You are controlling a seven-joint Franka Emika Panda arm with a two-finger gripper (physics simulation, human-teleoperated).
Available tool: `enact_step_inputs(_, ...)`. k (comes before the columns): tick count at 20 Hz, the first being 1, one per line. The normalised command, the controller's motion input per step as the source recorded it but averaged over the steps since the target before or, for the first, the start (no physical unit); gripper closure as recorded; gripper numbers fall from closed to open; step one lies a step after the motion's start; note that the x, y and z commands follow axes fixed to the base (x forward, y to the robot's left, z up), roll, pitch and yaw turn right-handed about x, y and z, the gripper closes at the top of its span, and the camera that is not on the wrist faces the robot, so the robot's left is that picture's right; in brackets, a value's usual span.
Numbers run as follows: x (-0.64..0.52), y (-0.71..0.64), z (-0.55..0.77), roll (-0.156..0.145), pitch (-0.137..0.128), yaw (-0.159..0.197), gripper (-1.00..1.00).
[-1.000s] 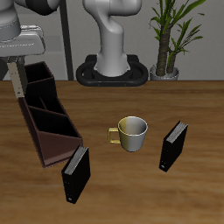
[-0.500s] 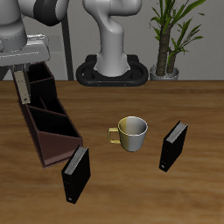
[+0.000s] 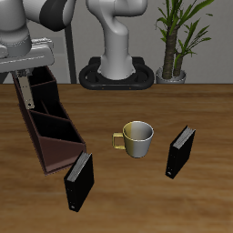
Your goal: Place the yellow book into the right desk caddy's back compartment
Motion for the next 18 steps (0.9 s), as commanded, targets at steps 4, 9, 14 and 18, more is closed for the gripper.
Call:
enact_step_inputs(4,0.02,0.01,-0.05,0.005,0.01,0.015,1.0)
enact_step_inputs(9,-0.03,0.15,-0.05,0.006,0.0,0.015,1.0)
enact_step_inputs(14,-0.04,0.18,0.02,0.003,-0.03,0.002,1.0)
enact_step_inputs(18,-0.06,0.2,-0.05,-0.023,-0.018,-0.046,1.0)
